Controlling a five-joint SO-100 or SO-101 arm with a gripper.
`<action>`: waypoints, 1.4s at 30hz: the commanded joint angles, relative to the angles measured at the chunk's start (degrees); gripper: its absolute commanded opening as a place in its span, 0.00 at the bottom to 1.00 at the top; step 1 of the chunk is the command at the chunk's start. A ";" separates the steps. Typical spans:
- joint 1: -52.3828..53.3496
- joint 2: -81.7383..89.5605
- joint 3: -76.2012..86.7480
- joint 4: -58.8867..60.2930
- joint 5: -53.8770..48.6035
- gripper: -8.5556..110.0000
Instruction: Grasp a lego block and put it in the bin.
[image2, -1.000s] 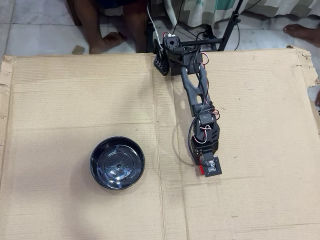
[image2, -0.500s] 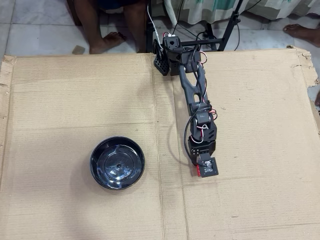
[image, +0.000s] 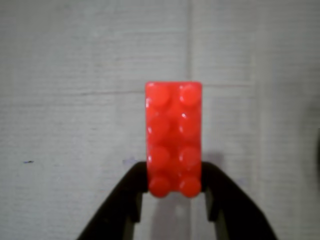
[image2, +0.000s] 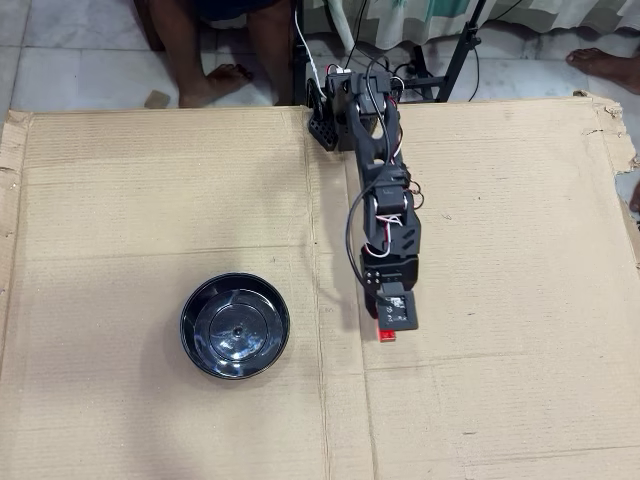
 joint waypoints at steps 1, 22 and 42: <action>2.29 6.24 -1.58 1.41 -0.44 0.07; 21.18 24.08 20.92 -8.61 -16.17 0.07; 31.64 22.68 23.03 -25.58 -16.00 0.07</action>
